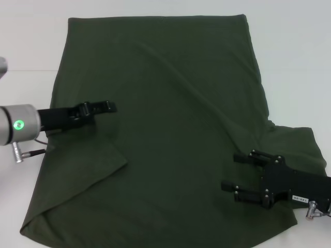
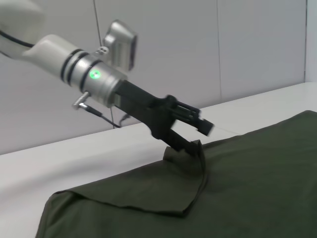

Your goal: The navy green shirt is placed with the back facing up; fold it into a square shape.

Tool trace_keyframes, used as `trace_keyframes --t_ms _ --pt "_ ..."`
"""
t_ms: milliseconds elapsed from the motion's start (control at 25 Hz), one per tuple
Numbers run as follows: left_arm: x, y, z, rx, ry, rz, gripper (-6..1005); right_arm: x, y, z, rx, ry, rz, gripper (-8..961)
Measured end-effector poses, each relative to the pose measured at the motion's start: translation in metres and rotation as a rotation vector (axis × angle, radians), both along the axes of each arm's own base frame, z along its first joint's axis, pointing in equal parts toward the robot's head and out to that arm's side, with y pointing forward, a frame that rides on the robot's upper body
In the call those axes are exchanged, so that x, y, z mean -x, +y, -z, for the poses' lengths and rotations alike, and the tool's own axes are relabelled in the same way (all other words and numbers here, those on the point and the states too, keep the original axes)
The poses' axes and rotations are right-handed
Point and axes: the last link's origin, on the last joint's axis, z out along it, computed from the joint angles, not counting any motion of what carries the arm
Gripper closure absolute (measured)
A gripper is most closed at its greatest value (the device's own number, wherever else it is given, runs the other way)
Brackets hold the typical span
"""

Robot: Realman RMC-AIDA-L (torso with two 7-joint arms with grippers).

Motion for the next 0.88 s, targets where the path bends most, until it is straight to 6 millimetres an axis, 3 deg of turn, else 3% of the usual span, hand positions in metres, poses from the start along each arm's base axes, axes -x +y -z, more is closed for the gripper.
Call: trace_keyframes --t_ms 280,320,560,880 --pt "0.014 -0.018 -0.026 -0.097 -0.031 0.075 112 -0.001 -0.001 -0.001 -0.008 0.006 0.009 130" --pt "0.025 -0.022 -0.034 -0.131 -0.046 0.038 115 -0.001 0.000 -0.001 -0.011 0.008 0.010 130" --pt "0.042 -0.023 -0.027 -0.152 -0.045 -0.069 123 -0.001 0.000 -0.002 -0.017 0.010 0.013 130" --pt "0.041 -0.007 -0.004 -0.181 0.003 -0.137 122 -0.002 0.000 -0.002 -0.017 0.008 0.015 130"
